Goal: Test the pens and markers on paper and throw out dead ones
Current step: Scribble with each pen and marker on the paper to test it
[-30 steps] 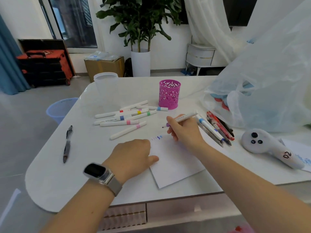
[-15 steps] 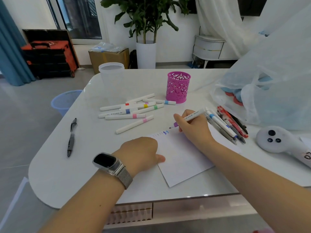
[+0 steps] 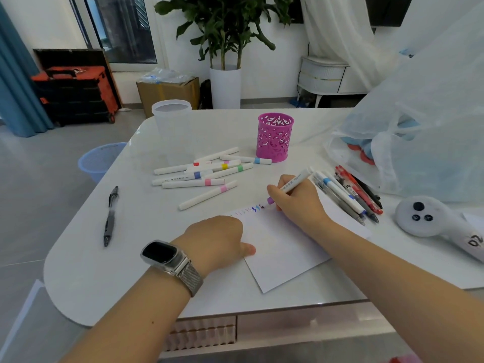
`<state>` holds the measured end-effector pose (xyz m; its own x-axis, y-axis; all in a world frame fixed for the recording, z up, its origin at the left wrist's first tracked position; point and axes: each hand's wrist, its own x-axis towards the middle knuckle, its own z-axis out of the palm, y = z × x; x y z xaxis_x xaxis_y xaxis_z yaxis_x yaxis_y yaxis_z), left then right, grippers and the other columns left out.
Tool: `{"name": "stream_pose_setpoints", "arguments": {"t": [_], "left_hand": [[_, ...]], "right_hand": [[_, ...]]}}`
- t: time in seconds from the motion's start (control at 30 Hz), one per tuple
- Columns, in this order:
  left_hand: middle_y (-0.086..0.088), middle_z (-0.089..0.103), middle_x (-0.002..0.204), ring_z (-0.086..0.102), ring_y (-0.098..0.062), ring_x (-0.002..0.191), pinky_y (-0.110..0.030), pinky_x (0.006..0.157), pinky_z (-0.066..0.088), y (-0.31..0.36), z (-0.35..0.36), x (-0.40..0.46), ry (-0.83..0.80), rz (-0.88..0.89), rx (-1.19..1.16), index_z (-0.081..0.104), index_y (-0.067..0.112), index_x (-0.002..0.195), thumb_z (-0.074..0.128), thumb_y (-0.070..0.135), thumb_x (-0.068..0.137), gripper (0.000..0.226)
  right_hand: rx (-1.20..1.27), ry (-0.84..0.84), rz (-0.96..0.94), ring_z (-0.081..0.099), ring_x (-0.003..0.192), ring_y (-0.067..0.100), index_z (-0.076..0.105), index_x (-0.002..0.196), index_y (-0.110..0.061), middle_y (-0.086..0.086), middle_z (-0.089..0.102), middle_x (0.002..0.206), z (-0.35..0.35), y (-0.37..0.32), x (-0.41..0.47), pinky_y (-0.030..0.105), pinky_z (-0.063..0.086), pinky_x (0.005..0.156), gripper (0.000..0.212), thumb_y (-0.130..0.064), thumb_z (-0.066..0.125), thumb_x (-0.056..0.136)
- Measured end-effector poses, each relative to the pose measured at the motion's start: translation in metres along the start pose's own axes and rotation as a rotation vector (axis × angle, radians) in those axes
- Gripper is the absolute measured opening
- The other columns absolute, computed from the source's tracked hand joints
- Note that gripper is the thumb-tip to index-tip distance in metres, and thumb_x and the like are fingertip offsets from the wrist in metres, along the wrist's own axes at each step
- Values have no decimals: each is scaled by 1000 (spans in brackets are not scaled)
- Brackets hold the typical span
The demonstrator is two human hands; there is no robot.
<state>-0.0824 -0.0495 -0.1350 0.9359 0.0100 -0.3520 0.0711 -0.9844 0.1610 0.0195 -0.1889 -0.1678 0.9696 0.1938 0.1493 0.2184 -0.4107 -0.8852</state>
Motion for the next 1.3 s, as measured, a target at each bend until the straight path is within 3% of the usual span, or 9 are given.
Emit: {"name": "stream_pose_setpoints", "arguments": {"t": [0.13, 0.23, 0.37, 0.5, 0.6, 0.67, 0.77, 0.97, 1.3], "left_hand": [[4, 42, 77, 45, -18, 81, -29, 72, 38, 0, -1, -1, -4, -1, 3, 43, 16, 82, 47, 49, 92, 35], [7, 39, 75, 44, -16, 79, -28, 70, 36, -1, -4, -4, 1, -1, -30, 39, 21, 74, 50, 51, 90, 36], [11, 41, 77, 42, -12, 75, -29, 65, 35, -1, -14, -12, 128, 19, -117, 40, 24, 83, 43, 52, 90, 30], [2, 42, 66, 38, -15, 59, -32, 55, 29, -2, -21, -15, 313, 67, -337, 30, 20, 73, 29, 31, 97, 27], [1, 49, 70, 45, -19, 61, -36, 59, 38, -4, -21, -14, 418, 96, -287, 26, 24, 77, 26, 22, 99, 22], [7, 57, 82, 53, -17, 70, -36, 68, 46, -5, -21, -15, 506, 85, -284, 31, 26, 87, 29, 20, 99, 14], [14, 61, 84, 53, -8, 65, -31, 67, 45, -2, -24, -19, 604, 112, -398, 40, 28, 88, 34, 26, 100, 13], [17, 64, 77, 55, -8, 61, -32, 67, 47, 0, -26, -25, 654, 114, -402, 48, 28, 85, 39, 38, 97, 18], [17, 66, 78, 54, -9, 62, -38, 71, 50, 6, -30, -26, 632, 132, -474, 51, 25, 87, 43, 37, 96, 17]], "right_hand": [[42, -7, 29, 47, 40, 1, 58, 65, -2, -11, 60, 46, -3, -3, 0, 16, 39, 45, 21, -13, 59, 83], [270, 138, 111, 45, 42, 7, 58, 59, -11, -6, 57, 44, -10, -10, 4, 23, 36, 45, 26, -15, 60, 84], [531, 310, 205, 38, 39, 4, 66, 77, -8, -5, 47, 47, -33, -35, 7, 20, 35, 43, 21, -25, 66, 88], [429, 229, 132, 52, 52, 8, 68, 82, -12, -1, 58, 59, -54, -57, -9, 21, 45, 49, 12, -23, 72, 83], [537, 135, 119, 55, 60, 11, 68, 83, -12, 7, 63, 72, -61, -70, -28, 23, 43, 46, 10, -18, 63, 87], [657, 57, 130, 53, 55, 13, 66, 78, -8, 10, 63, 67, -61, -78, -38, 23, 39, 42, 20, -17, 53, 91], [660, -12, 104, 50, 49, 16, 55, 73, -7, 5, 61, 52, -58, -88, -47, 25, 38, 41, 23, -12, 46, 94], [592, -27, 8, 52, 45, 13, 54, 69, -9, 9, 60, 54, -50, -94, -47, 25, 41, 42, 27, -15, 55, 94], [534, 19, -47, 52, 47, 14, 54, 64, -13, 5, 60, 53, -49, -90, -44, 26, 42, 43, 30, -16, 59, 93]]}}
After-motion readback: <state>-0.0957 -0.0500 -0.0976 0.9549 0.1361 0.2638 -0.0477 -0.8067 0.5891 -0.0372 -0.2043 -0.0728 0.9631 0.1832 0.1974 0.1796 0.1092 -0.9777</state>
